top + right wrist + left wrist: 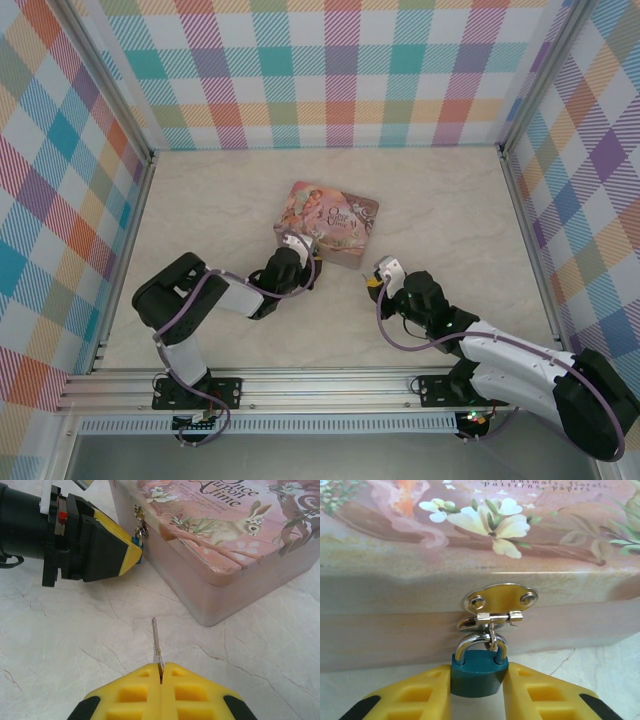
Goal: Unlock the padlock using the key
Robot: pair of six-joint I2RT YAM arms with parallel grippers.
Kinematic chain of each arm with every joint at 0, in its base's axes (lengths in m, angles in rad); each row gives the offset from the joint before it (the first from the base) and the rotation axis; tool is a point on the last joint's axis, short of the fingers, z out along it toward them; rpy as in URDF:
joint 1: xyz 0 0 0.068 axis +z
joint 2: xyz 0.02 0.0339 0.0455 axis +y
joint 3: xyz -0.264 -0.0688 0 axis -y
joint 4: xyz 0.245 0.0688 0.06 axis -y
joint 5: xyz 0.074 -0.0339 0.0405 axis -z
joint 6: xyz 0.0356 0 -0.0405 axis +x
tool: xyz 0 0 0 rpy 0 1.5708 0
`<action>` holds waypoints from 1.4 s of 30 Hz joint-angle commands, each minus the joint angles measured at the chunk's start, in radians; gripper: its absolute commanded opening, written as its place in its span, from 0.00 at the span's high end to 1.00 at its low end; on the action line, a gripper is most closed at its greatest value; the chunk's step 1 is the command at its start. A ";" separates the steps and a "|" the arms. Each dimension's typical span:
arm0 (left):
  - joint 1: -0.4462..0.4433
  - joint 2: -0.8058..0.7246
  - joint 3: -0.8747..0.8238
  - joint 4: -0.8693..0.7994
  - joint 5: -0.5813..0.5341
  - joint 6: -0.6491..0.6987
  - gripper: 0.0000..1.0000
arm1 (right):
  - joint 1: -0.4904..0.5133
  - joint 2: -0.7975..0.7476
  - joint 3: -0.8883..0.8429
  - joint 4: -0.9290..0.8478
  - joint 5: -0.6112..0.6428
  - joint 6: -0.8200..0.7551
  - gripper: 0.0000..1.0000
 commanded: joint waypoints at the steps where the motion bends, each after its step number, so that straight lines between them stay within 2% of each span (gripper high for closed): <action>1: -0.007 -0.071 0.049 -0.127 0.024 -0.078 0.71 | -0.007 -0.006 -0.016 0.002 -0.008 0.014 0.95; 9: -0.007 -0.113 0.115 -0.302 0.040 -0.157 0.73 | -0.006 0.001 -0.016 0.010 -0.023 0.018 0.95; 22: -0.007 -0.132 0.171 -0.407 0.067 -0.231 0.73 | -0.008 0.069 -0.012 0.063 -0.053 0.021 0.95; 33: -0.008 -0.135 0.233 -0.535 0.081 -0.398 0.76 | -0.008 0.288 0.022 0.237 -0.107 0.023 0.96; 37: -0.008 -0.147 0.227 -0.543 0.091 -0.464 0.73 | -0.007 0.400 0.059 0.294 -0.136 0.015 0.97; 42: -0.008 -0.151 0.232 -0.554 0.114 -0.541 0.76 | -0.002 0.532 0.120 0.370 -0.163 0.006 0.97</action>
